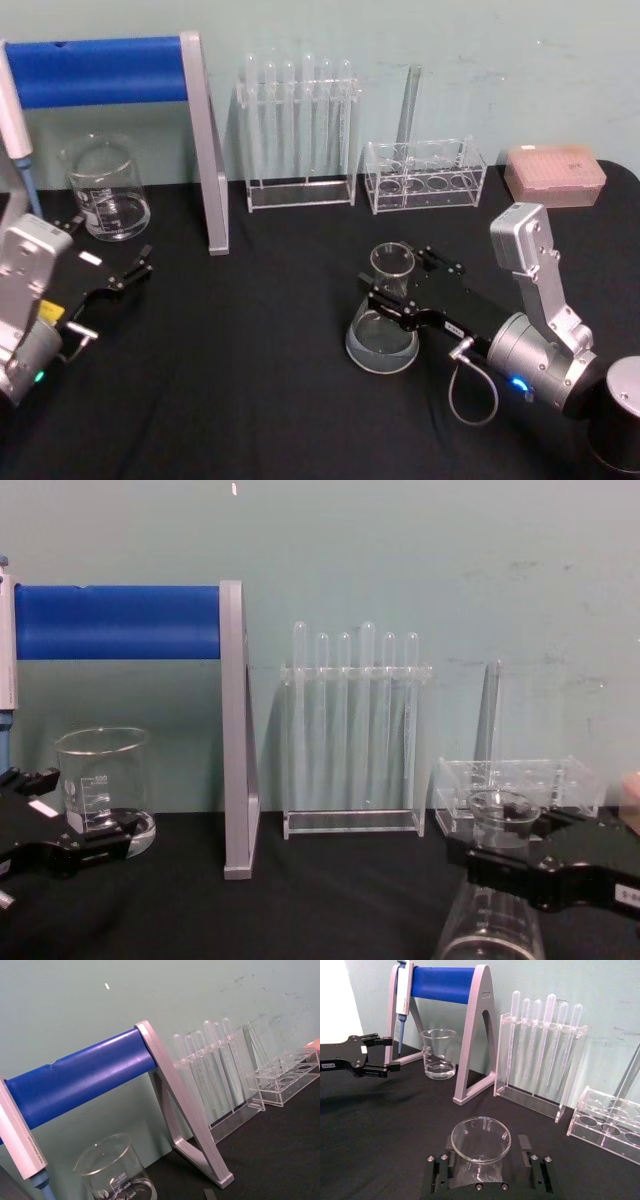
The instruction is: Grasp the erlenmeyer flask with one hand, shake it three times, then place it back.
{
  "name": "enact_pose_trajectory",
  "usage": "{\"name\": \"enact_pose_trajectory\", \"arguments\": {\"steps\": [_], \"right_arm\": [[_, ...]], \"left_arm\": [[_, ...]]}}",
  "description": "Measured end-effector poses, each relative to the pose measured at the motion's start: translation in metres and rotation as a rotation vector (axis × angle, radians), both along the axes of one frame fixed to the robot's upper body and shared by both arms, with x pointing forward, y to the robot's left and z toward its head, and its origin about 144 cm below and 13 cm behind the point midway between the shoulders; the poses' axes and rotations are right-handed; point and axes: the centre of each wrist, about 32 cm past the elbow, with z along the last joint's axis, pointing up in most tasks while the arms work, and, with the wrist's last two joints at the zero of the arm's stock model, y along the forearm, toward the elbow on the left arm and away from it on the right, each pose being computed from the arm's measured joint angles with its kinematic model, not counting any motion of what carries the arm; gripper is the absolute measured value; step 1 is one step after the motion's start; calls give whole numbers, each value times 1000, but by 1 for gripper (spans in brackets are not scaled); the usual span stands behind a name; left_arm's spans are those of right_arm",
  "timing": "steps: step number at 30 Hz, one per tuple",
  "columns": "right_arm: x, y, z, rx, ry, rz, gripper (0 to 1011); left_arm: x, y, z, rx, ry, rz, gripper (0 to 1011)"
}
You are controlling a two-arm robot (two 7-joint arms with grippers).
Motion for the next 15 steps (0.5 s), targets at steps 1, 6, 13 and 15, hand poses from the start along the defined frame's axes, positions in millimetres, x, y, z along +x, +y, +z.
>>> {"name": "enact_pose_trajectory", "arguments": {"steps": [1,6,13,15], "right_arm": [[0,0,0,0,0,0,772],[0,0,0,0,-1,0,596],[0,0,0,0,-1,0,449],[0,0,0,0,-1,0,449]], "left_arm": [[0,0,0,0,0,0,1001],[0,0,0,0,0,0,1001],[0,0,0,0,0,0,1001],[0,0,0,0,0,0,1001]]}}
